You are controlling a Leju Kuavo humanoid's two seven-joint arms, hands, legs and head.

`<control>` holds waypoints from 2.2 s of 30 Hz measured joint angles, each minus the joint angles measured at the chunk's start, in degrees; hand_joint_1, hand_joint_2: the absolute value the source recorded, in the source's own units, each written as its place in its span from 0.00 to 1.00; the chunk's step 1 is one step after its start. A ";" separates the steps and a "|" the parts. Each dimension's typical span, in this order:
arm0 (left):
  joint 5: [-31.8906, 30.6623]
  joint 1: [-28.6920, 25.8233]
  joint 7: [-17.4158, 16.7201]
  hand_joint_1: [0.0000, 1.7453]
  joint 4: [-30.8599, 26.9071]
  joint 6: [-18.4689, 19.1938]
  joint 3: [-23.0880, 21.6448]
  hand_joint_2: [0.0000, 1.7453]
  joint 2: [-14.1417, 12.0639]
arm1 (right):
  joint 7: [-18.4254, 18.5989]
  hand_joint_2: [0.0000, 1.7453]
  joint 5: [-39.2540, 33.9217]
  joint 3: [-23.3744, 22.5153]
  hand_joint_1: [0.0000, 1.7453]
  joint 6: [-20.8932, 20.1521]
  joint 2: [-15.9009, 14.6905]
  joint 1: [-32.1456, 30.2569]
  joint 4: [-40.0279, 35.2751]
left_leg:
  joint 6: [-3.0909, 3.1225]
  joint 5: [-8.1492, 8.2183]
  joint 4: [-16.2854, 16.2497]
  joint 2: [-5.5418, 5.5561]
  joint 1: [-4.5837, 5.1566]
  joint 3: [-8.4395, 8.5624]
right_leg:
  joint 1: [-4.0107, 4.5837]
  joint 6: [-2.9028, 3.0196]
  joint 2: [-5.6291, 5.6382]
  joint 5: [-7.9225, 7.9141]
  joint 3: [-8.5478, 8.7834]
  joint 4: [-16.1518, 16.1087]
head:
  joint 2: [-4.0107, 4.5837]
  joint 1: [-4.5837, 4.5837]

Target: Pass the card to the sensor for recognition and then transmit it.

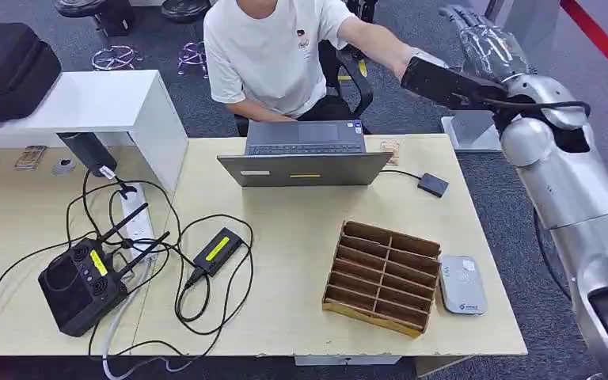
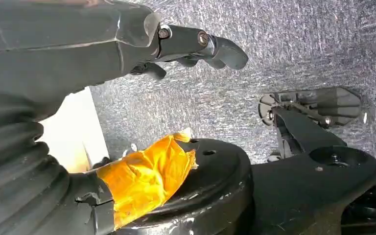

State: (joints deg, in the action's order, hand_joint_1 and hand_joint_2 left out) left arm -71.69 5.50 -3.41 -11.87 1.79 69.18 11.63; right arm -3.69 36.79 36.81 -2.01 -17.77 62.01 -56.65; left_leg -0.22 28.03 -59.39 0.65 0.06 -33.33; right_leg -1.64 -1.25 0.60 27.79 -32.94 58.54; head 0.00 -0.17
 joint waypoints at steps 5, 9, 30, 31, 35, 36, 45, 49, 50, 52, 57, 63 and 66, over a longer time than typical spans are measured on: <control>-0.07 -0.02 -0.15 0.00 0.00 0.17 -0.02 1.00 0.00 | -0.90 1.00 -0.20 1.01 1.00 1.09 0.68 -1.74 -0.07 | 0.00 0.00 0.00 0.03 0.00 -0.02 | 0.00 0.00 -0.05 0.00 0.00 -0.03 | 0.00 0.00; 0.24 -0.09 1.05 0.00 0.00 0.15 0.00 1.00 0.00 | -1.55 1.00 -1.03 1.18 1.00 1.42 0.70 -2.90 -0.44 | 0.00 0.00 -0.01 0.03 0.00 -0.02 | 0.00 0.00 -0.06 0.00 0.00 -0.06 | 0.00 0.00; 3.87 -0.41 11.93 0.00 0.11 3.85 -1.27 1.00 0.87 | -3.56 1.00 -2.03 -1.62 1.00 3.52 -1.20 -8.94 -3.45 | -0.05 -0.04 -0.03 0.08 0.00 0.34 | 0.01 0.02 -0.09 -0.02 -0.02 -0.11 | 0.00 0.04; 4.06 -0.41 11.91 0.00 0.11 3.85 -1.20 1.00 0.87 | -3.71 1.00 -2.03 -1.92 1.00 3.82 -1.55 -9.61 -3.91 | -0.05 -0.03 -0.03 0.08 0.00 0.35 | 0.01 0.02 -0.09 -0.02 -0.03 -0.12 | 0.00 0.00; 4.92 -0.43 10.01 0.00 0.11 4.70 -0.50 1.00 0.92 | -4.74 1.00 -1.69 -4.08 1.00 6.07 -3.45 -13.75 -6.68 | -0.05 -0.03 -0.03 0.16 0.00 0.33 | 0.01 0.02 -0.16 -0.02 -0.02 -0.14 | 0.00 0.02; 5.00 -0.44 9.73 0.00 0.11 5.05 -0.26 1.00 0.92 | -5.11 1.00 -1.38 -4.91 1.00 6.55 -3.91 -15.08 -7.41 | -0.05 -0.03 -0.03 0.18 0.00 0.30 | 0.01 0.02 -0.20 -0.02 -0.02 -0.14 | 0.00 0.02; 5.40 -0.44 8.96 0.00 0.11 5.09 0.35 1.00 1.42 | -7.32 1.00 -1.59 -11.14 1.00 9.42 -7.37 -24.57 -11.82 | -0.04 0.00 -0.03 0.20 0.00 0.28 | 0.01 0.01 -0.23 -0.02 -0.02 -0.18 | 0.00 0.02; 5.51 -0.43 8.76 0.00 0.11 4.50 0.77 1.00 1.42 | -8.53 1.00 -2.03 -13.99 1.00 9.59 -8.64 -28.81 -14.12 | -0.04 0.01 -0.03 0.19 0.01 0.28 | 0.01 0.01 -0.24 -0.01 -0.02 -0.18 | 0.00 0.02; 5.51 -0.42 8.68 0.00 0.11 4.31 0.87 1.00 1.42 | -8.79 1.00 -2.01 -14.78 1.00 9.59 -8.85 -29.81 -14.69 | -0.04 0.01 -0.03 0.19 0.01 0.28 | 0.01 0.01 -0.24 -0.01 -0.03 -0.18 | 0.00 0.00; 5.51 -0.41 8.46 0.00 0.11 4.15 1.09 1.00 1.44 | -9.42 1.00 -1.73 -16.39 1.00 9.48 -9.16 -31.96 -15.84 | -0.04 0.01 -0.03 0.20 0.00 0.28 | 0.02 0.01 -0.24 -0.01 -0.03 -0.18 | 0.00 0.02; 5.49 -0.40 8.41 0.00 0.11 3.80 1.18 1.00 1.44 | -10.62 1.00 -0.61 -19.19 1.00 9.46 -9.27 -36.48 -18.01 | -0.04 0.01 -0.02 0.18 0.00 0.27 | 0.03 0.01 -0.24 -0.01 -0.03 -0.18 | 0.00 0.02; 5.44 -0.39 8.41 0.00 0.11 3.56 1.25 1.00 1.44 | -11.85 1.00 -0.06 -20.42 1.00 10.36 -9.27 -41.54 -20.00 | -0.04 0.01 -0.02 0.19 0.00 0.26 | 0.03 0.01 -0.24 -0.01 -0.03 -0.18 | 0.00 0.02; 5.33 -0.38 8.41 0.00 0.11 3.17 1.31 1.00 1.44 | -12.48 1.00 1.46 -20.85 1.00 10.69 -9.25 -44.25 -21.33 | -0.04 0.01 -0.02 0.20 0.00 0.26 | 0.03 0.01 -0.24 0.00 -0.03 -0.18 | 0.00 0.02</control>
State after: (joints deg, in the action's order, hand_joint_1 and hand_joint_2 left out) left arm -66.36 5.12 5.01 -11.76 4.96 70.49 13.07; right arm -16.17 38.24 15.96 8.68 -27.02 17.76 -77.98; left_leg -0.26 28.04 -59.41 0.85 0.06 -33.07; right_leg -1.60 -1.24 0.35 27.78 -32.97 58.36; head 0.00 -0.15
